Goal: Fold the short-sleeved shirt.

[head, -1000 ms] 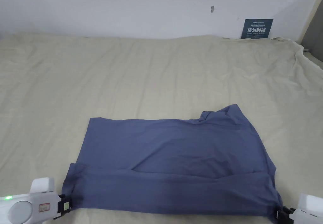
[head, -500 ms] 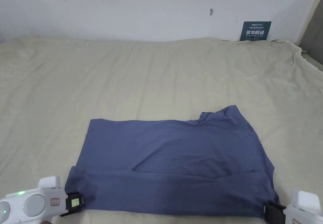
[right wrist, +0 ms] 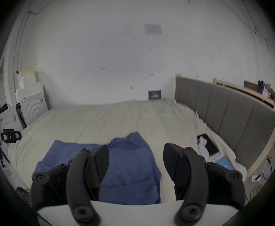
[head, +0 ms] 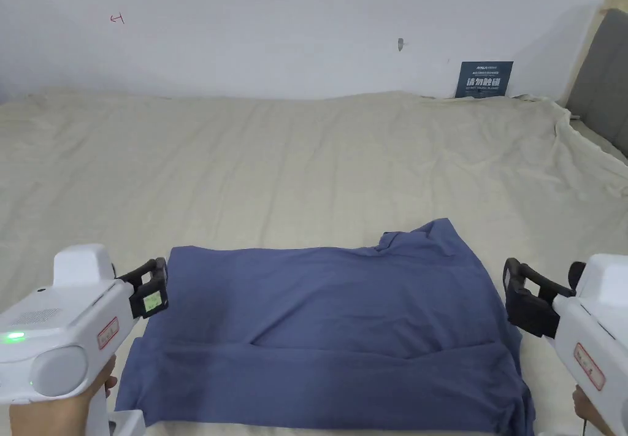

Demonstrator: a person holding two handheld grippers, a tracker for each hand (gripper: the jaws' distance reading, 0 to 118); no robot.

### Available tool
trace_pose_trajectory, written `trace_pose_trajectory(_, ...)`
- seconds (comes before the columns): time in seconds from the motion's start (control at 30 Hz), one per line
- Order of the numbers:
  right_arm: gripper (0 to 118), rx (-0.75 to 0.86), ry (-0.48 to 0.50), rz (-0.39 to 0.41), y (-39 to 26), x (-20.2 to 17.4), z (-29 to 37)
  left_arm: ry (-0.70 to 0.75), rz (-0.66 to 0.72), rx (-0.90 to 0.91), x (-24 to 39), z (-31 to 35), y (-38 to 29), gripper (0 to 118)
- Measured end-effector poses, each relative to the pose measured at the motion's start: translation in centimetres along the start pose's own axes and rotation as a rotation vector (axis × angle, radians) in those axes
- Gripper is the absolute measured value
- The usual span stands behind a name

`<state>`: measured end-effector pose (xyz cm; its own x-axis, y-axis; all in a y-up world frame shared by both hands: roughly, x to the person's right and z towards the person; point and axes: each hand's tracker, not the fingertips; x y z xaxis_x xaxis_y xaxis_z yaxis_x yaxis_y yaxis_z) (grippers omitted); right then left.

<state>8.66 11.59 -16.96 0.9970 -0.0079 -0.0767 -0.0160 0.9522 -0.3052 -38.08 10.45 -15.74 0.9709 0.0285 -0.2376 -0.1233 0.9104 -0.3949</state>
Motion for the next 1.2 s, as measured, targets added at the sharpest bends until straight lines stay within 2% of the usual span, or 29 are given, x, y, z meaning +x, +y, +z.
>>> trace_pose_trajectory(0.03,51,0.020,-0.005,0.015,0.1,-0.3,0.0,-0.009,-0.005,0.002,0.4,-0.1,0.1,38)
trace_pose_trajectory(0.13,2,0.051,-0.016,0.042,0.1,-1.1,-0.4,-0.064,0.007,0.028,1.2,-0.4,0.1,0)
trace_pose_trajectory(0.27,1,0.068,0.013,0.026,0.2,-1.4,-1.5,-0.103,0.053,0.028,1.8,-1.4,0.3,0)
trace_pose_trajectory(0.43,1,0.058,0.024,0.022,0.6,-1.6,-3.4,-0.111,0.031,-0.027,1.9,-5.1,1.0,0)
trace_pose_trajectory(0.8,1,-0.009,0.011,0.013,-0.2,-0.9,-8.9,-0.090,0.042,-0.272,-1.9,-21.6,3.2,0)
trace_pose_trajectory(0.87,1,-0.030,0.003,0.015,-0.6,-0.8,-10.1,-0.084,0.073,-0.368,-2.4,-24.7,3.2,13)
trace_pose_trajectory(0.9,1,-0.039,-0.003,0.019,-0.9,-0.8,-10.7,-0.072,0.076,-0.416,-2.6,-26.4,3.0,29)
trace_pose_trajectory(0.93,1,-0.050,-0.006,0.020,-1.1,-0.7,-11.6,-0.062,0.067,-0.449,-2.8,-27.8,2.7,60)
trace_pose_trajectory(0.97,1,-0.062,-0.008,0.018,-1.3,-0.6,-12.3,-0.044,0.061,-0.466,-2.9,-29.0,2.4,80)
trace_pose_trajectory(1.0,1,-0.074,-0.008,0.012,-1.6,-0.6,-13.0,-0.023,0.042,-0.501,-2.9,-30.5,1.8,93)
trace_pose_trajectory(1.03,1,-0.082,-0.009,0.009,-1.8,-0.6,-13.5,-0.009,0.020,-0.516,-2.9,-31.4,1.5,96)
trace_pose_trajectory(1.13,1,-0.105,-0.020,0.012,-2.5,-0.5,-15.4,0.008,-0.021,-0.544,-2.7,-33.6,0.5,95)
trace_pose_trajectory(1.17,1,-0.114,-0.022,0.011,-2.6,-0.5,-15.9,0.022,-0.029,-0.560,-2.6,-34.3,0.2,92)
trace_pose_trajectory(1.2,1,-0.120,-0.022,0.007,-2.7,-0.5,-16.3,0.032,-0.035,-0.581,-2.6,-35.1,-0.1,83)
